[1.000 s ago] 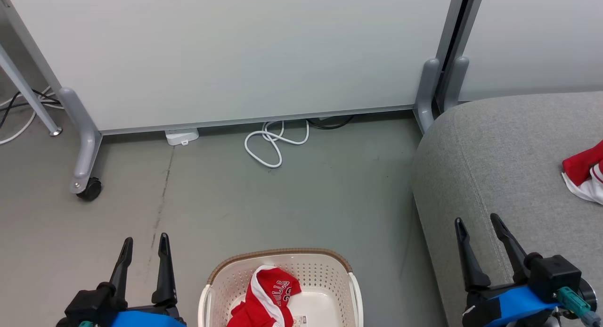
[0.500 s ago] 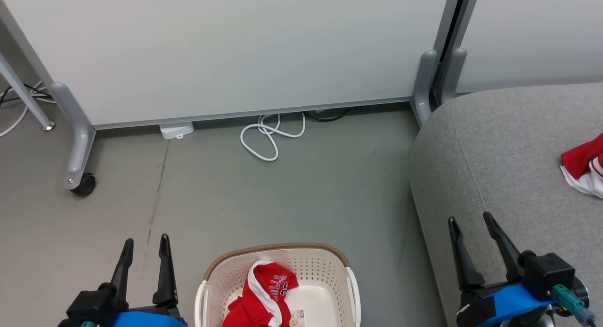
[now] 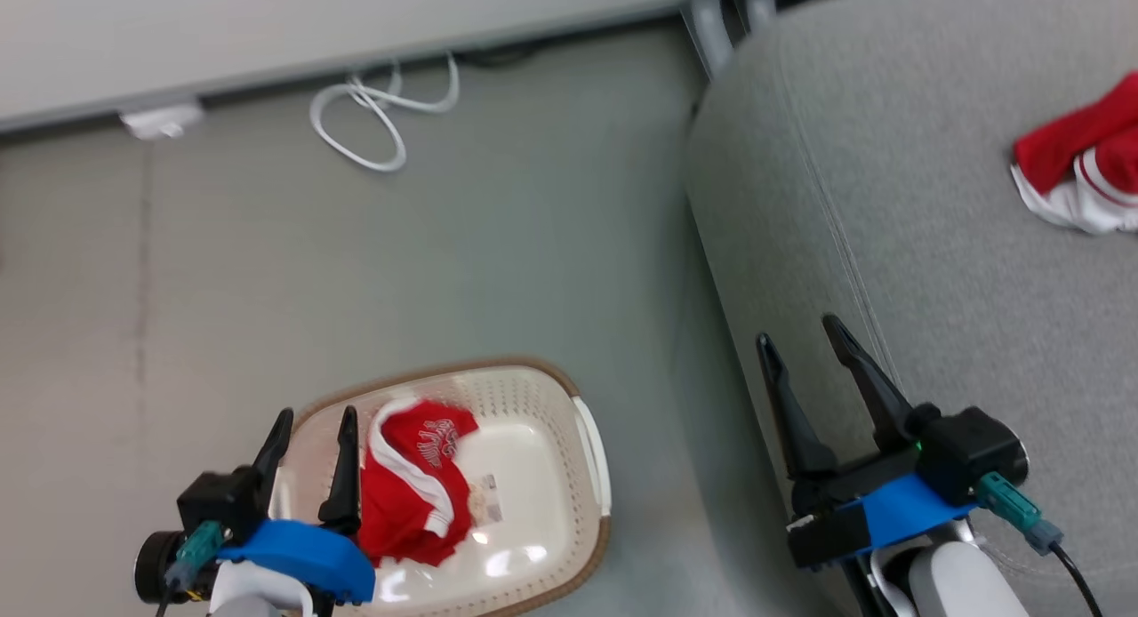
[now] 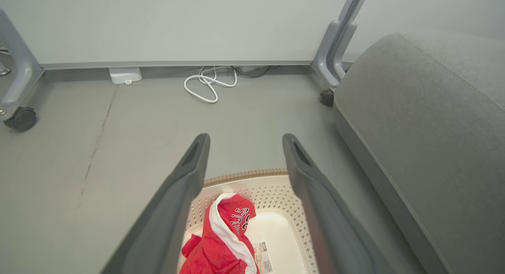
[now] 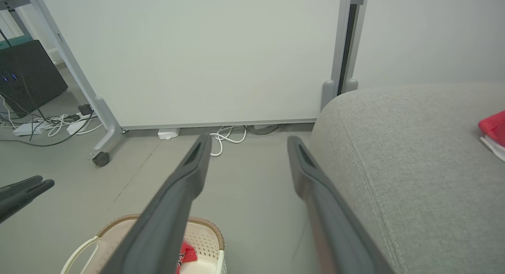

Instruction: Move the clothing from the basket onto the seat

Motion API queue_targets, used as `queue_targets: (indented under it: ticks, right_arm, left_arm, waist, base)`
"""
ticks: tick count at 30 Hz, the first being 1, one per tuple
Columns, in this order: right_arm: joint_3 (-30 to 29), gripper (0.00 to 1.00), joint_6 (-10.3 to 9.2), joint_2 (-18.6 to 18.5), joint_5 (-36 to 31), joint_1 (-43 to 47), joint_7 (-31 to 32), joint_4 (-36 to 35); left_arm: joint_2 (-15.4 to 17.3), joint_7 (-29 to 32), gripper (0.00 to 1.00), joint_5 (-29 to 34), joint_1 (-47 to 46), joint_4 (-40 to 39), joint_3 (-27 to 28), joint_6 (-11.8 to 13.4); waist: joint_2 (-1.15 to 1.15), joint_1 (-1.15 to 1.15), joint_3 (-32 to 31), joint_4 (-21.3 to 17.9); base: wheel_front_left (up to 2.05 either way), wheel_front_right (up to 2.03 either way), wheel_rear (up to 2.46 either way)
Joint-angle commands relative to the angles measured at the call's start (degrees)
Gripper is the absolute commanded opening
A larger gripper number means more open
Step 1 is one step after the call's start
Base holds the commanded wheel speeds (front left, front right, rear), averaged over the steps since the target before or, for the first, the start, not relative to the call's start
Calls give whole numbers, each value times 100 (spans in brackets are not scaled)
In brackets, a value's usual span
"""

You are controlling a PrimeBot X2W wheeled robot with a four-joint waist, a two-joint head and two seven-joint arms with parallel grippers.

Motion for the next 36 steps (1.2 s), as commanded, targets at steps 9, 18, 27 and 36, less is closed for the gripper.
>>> queue_targets:
  ticks: [9,18,27,36]
  right_arm:
    - [638,100,1,-1,342,-864,-228,-174]
    - [1034,100,1,1,804,-1311,-355,-101]
    - [1289,100,1,2,1140,-1560,-358,-411]
    - [1403,100,1,1,1328,-1690,-360,-475]
  left_arm:
    - [335,126,100,-212,-1574,1802,-6,148]
    - [815,486,100,-208,-2536,2674,280,843]
    - [1066,834,100,-310,-3003,2960,385,1023]
    - [1184,1336,100,-452,-3254,3094,478,1340]
  waist:
    - [0,-2,1740,-705]
    - [0,-2,2823,-1250]
    - [0,-2,3368,-1491]
    - [0,-2,3730,-1632]
  base:
    - [0,0,0]
    - [0,0,0]
    - [0,0,0]
    - [0,0,0]
